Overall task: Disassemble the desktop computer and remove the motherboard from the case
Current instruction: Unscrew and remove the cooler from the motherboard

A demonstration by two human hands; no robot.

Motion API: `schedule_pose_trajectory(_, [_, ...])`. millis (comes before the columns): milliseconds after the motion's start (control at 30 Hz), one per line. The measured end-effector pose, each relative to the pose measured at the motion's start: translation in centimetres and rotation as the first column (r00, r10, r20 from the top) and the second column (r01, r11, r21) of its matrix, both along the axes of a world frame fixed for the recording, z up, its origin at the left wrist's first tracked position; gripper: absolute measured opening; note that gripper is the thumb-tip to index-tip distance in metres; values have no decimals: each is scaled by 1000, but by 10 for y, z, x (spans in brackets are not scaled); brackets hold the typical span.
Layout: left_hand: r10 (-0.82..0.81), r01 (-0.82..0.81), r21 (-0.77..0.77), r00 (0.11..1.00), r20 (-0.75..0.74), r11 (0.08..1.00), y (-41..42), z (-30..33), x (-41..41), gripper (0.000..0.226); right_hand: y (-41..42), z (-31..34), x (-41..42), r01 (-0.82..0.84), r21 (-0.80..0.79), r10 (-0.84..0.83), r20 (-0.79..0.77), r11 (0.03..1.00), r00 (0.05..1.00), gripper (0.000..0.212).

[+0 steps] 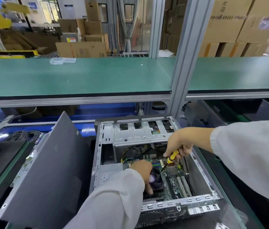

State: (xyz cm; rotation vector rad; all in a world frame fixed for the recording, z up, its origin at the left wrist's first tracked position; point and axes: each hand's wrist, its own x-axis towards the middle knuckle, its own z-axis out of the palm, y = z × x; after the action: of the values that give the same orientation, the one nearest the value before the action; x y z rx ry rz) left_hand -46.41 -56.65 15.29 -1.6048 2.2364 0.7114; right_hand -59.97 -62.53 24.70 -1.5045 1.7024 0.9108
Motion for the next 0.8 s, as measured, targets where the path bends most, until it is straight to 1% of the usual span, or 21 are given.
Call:
schedule_pose_trajectory(33, [-2,2,-4,1000,5,1000,0,-1,0,59,-6,-2,-5,145,95,-146,9,985,989,35])
schedule_pose_trajectory(100, [-2,2,0,1000,22,1000,-1,-2,-2,54,-5,-6,-10,99,141,-100,-1,985,995,37])
schedule_pose_trajectory(133, [-4,4,6,999,32,1000,-1,-2,-3,52,2,-6,-11,-99,83,101,-27,992,994,36])
schedule_pose_trajectory(167, [-9,9,11,999,41,1000,-2,-1,-4,51,11,-8,-11,-395,-38,391,-86,918,917,32])
schedule_pose_trajectory(200, [-16,15,14,999,49,1000,-3,-1,-5,51,20,-9,-12,-702,-164,674,-199,693,712,25])
schedule_pose_trajectory(233, [-22,21,14,998,56,1000,-3,0,-6,51,28,-10,-12,-905,-239,842,-341,352,418,15])
schedule_pose_trajectory(267, [-25,24,13,998,63,1000,-4,0,-6,52,36,-11,-12,-975,-221,879,-460,24,125,11])
schedule_pose_trajectory(300, [-28,27,10,997,66,1000,-4,1,-7,54,40,-12,-11,-965,-179,860,-504,-191,-77,15])
schedule_pose_trajectory(333, [-31,30,8,998,64,1000,-4,1,-7,56,42,-14,-9,-951,-162,852,-500,-264,-152,16])
schedule_pose_trajectory(367, [-33,32,7,998,57,999,-5,2,-7,58,43,-15,-6,-962,-191,874,-479,-193,-81,14])
schedule_pose_trajectory(400, [-32,31,7,998,52,999,-5,3,-7,58,42,-12,-3,-959,-284,900,-421,-12,114,8])
schedule_pose_trajectory(433, [-32,31,7,998,53,999,-5,3,-7,59,37,-10,2,-895,-366,854,-349,255,386,17])
schedule_pose_trajectory(500, [-36,35,4,998,58,999,-4,1,-6,61,18,-5,6,-531,-291,518,-129,796,846,43])
schedule_pose_trajectory(533, [-35,35,2,998,53,999,-4,1,-5,62,8,-4,6,-264,-147,263,-30,953,964,46])
schedule_pose_trajectory(567, [-35,35,-1,998,49,999,-3,1,-5,62,0,-4,6,-48,-24,48,11,999,999,45])
schedule_pose_trajectory(600, [-34,34,-5,998,53,999,-3,1,-6,63,-5,-5,7,35,12,-35,15,999,999,42])
schedule_pose_trajectory(633, [-34,34,-9,998,61,999,-4,1,-5,63,-4,-4,9,-61,-4,61,-10,998,998,40])
schedule_pose_trajectory(667, [-31,32,-5,997,69,999,-4,1,-6,63,3,-2,11,-331,-76,326,-74,940,942,36])
schedule_pose_trajectory(700, [-24,24,1,997,73,1000,-3,0,-6,63,12,-2,14,-657,-167,633,-176,735,754,31])
schedule_pose_trajectory(733, [-13,13,2,997,77,1000,-3,-1,-5,65,20,-3,16,-887,-231,837,-303,399,455,23])
schedule_pose_trajectory(800, [0,1,-11,997,79,1000,-2,-2,-5,69,34,-6,17,-940,-165,829,-532,-298,-170,11])
